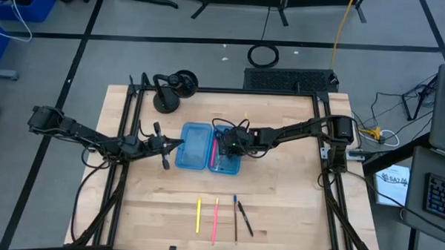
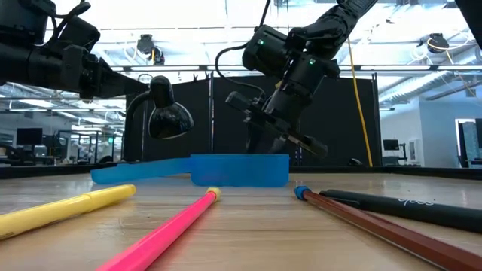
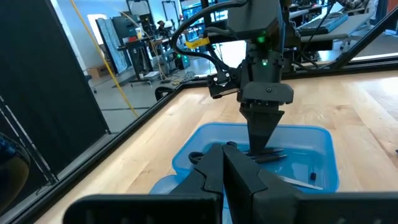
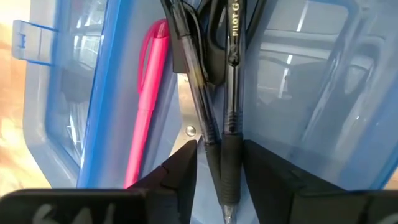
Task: Pick & place school supplies into a supply box
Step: Put the black transparent pen into the blue supply box, then put the yellow pen into the blue supply box
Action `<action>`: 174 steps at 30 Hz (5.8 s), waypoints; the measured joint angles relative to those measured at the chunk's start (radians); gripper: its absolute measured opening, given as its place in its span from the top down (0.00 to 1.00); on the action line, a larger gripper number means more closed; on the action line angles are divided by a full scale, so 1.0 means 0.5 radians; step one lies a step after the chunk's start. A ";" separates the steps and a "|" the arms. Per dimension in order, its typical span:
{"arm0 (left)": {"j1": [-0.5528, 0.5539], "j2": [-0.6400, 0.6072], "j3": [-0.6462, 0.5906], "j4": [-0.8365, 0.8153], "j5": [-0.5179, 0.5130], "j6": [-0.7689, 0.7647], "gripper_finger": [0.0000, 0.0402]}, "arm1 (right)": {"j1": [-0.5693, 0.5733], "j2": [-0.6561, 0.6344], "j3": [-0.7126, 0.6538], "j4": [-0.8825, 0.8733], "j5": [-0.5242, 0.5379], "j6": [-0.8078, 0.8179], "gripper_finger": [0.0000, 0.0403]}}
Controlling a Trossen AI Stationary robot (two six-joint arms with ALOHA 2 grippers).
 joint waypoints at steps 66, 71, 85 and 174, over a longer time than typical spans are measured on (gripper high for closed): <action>0.000 -0.001 -0.001 -0.065 0.192 -0.253 0.98 | 0.339 -3.037 -2.038 0.889 0.197 -2.827 1.00; -0.004 -0.001 -0.001 -0.128 0.248 -0.340 0.98 | 0.340 -3.102 -2.240 1.062 0.195 -2.782 1.00; -0.552 0.137 1.265 -2.085 -0.435 -0.685 0.99 | 0.339 -3.109 -2.330 1.271 0.249 -2.956 1.00; -0.858 2.607 3.046 -3.271 0.848 -3.807 0.93 | 0.340 -3.089 -2.337 1.184 0.248 -2.928 1.00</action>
